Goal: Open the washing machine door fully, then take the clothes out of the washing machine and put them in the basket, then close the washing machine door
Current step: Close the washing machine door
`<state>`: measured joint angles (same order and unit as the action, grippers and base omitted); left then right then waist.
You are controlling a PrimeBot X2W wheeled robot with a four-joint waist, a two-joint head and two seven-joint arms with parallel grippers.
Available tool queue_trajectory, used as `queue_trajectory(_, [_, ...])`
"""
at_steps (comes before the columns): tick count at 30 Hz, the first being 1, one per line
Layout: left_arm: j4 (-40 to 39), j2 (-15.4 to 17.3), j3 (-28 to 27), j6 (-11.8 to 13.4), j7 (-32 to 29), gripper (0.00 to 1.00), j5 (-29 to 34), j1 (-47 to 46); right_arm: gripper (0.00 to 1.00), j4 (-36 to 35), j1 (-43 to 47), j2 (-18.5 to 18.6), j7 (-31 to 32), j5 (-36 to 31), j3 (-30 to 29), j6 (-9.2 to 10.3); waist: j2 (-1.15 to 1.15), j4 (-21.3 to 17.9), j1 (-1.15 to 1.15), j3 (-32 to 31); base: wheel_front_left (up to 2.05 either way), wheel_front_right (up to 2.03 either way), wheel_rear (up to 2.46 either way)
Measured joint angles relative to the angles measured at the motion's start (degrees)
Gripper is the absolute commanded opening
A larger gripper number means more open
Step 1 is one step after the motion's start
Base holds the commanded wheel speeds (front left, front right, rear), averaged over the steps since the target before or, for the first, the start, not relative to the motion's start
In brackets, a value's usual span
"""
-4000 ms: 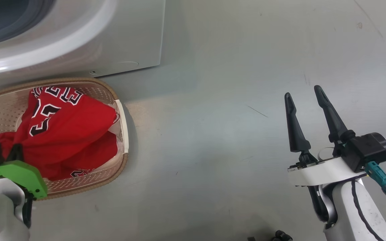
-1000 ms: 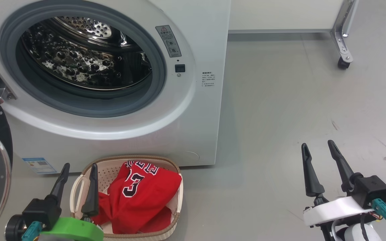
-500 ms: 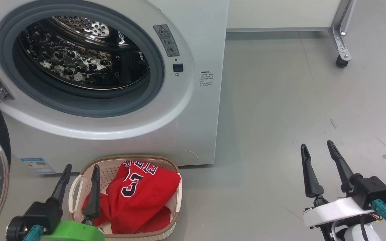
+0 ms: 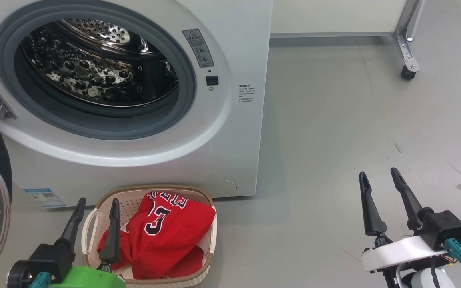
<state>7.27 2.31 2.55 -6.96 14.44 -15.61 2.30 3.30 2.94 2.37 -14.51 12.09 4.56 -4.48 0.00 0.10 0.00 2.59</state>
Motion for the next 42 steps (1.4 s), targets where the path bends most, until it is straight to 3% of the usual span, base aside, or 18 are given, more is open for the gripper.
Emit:
queue_trajectory(23, [0.1, 0.0, 0.3, -0.2, 0.0, 1.0, -1.4, 0.4, 1.0, 0.0, 0.0, 0.0, 0.0, 0.0, 0.2, 0.0, 0.0, 0.0, 0.0, -0.2, -0.14, 0.14, 0.0])
queue_trajectory(42, [0.4, 0.0, 0.4, -0.2, 0.0, 1.0, -1.4, 0.4, 1.0, 0.1, 0.1, 0.0, 0.0, 0.0, 0.6, -0.01, 0.0, 0.0, 0.0, -0.5, -0.91, 0.91, 0.0])
